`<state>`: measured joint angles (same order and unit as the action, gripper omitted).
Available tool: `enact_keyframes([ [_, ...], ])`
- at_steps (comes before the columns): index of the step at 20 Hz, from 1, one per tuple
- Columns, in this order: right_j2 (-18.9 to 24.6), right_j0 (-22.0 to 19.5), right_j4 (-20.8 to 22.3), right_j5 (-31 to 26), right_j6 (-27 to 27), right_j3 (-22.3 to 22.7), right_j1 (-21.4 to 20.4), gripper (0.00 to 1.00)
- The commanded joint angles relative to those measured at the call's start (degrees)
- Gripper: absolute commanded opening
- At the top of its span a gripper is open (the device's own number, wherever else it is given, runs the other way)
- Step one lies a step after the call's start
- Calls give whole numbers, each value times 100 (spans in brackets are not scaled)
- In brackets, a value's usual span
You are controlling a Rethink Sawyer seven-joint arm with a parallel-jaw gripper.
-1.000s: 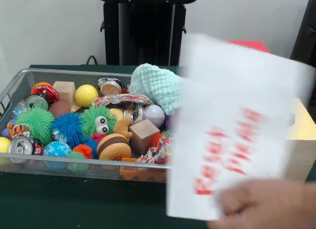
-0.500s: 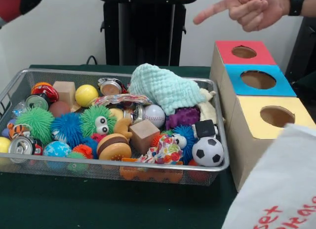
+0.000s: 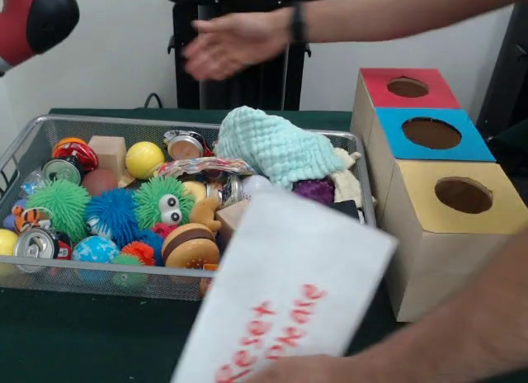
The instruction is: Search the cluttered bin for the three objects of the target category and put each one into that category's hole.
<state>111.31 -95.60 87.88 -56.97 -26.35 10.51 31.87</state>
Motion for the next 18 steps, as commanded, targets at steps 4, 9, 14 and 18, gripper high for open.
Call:
enact_keyframes([
  [4,4974,-221,2372,-985,4924,-1571,542,100],
  [9,6010,-383,3956,-995,5443,-1863,566,100],
  [14,6355,-311,4326,-334,5332,-1900,568,100],
  [18,6361,-233,4414,-194,5159,-1899,483,100],
])
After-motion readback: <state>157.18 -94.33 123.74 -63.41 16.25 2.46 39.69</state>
